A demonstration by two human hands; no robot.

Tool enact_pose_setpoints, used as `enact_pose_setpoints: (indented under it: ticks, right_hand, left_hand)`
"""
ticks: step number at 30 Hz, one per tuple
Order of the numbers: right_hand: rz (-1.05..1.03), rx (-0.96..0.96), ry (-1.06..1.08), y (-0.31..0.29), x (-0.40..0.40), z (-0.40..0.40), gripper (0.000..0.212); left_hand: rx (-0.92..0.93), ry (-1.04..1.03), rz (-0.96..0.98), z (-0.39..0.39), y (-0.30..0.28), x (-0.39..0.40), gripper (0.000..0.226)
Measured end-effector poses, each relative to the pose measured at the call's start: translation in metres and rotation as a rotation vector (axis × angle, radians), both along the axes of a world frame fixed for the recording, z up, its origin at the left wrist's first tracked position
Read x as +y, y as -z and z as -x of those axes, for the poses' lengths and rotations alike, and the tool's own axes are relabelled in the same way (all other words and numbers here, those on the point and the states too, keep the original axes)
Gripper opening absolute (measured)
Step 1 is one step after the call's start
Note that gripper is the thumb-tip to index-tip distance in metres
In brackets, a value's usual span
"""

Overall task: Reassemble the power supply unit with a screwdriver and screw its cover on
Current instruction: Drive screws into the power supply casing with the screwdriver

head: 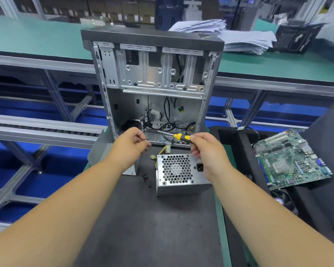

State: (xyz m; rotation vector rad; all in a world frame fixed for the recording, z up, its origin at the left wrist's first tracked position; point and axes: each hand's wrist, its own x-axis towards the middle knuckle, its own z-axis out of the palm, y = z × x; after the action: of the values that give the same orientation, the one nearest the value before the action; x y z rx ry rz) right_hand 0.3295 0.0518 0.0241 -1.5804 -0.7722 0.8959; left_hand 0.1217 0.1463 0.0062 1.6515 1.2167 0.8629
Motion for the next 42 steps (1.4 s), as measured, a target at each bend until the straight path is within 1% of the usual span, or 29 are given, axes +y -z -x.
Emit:
enact_pose_setpoints:
  ticks: [2,4,6,10,12,17,24,29,32,39,42]
  right_hand:
    - [-0.055,0.097,0.027,0.002,-0.002,-0.003,0.009]
    - [-0.102,0.162,0.041,0.005,-0.003,-0.005,0.011]
    - [-0.138,0.189,0.055,0.008,-0.005,-0.006,0.012]
    - [-0.22,0.279,0.061,0.012,-0.007,-0.009,0.012]
    - [-0.234,0.277,0.042,0.013,-0.008,-0.009,0.014]
    - [-0.194,0.175,0.026,0.015,-0.009,-0.006,0.012]
    - [-0.175,0.108,-0.004,0.016,-0.011,-0.005,0.01]
    - [-0.17,0.065,-0.019,0.014,-0.013,-0.004,0.015]
    - [-0.161,0.055,-0.034,0.014,-0.013,-0.003,0.013]
    - [-0.128,0.055,-0.065,0.012,-0.013,-0.002,0.011]
    - [-0.145,0.078,-0.082,0.01,-0.014,-0.003,0.01]
  left_hand:
    - [-0.196,-0.006,0.106,-0.005,-0.007,-0.007,0.014]
    - [-0.317,-0.017,0.167,-0.01,-0.009,-0.012,0.018]
    - [-0.362,-0.018,0.183,-0.012,-0.007,-0.016,0.019]
    - [-0.384,-0.002,0.196,-0.014,0.0,-0.022,0.015]
    - [-0.385,-0.005,0.195,-0.012,0.002,-0.023,0.014]
    - [-0.374,-0.032,0.151,-0.008,0.001,-0.022,0.016]
    - [-0.323,-0.027,0.114,-0.005,-0.002,-0.025,0.016]
    - [-0.157,-0.024,0.055,-0.001,-0.005,-0.028,0.018]
    - [-0.072,-0.035,0.022,0.002,-0.006,-0.029,0.017]
    - [0.07,-0.028,-0.085,0.007,-0.009,-0.028,0.017]
    - [0.079,0.01,-0.096,0.008,-0.01,-0.029,0.019]
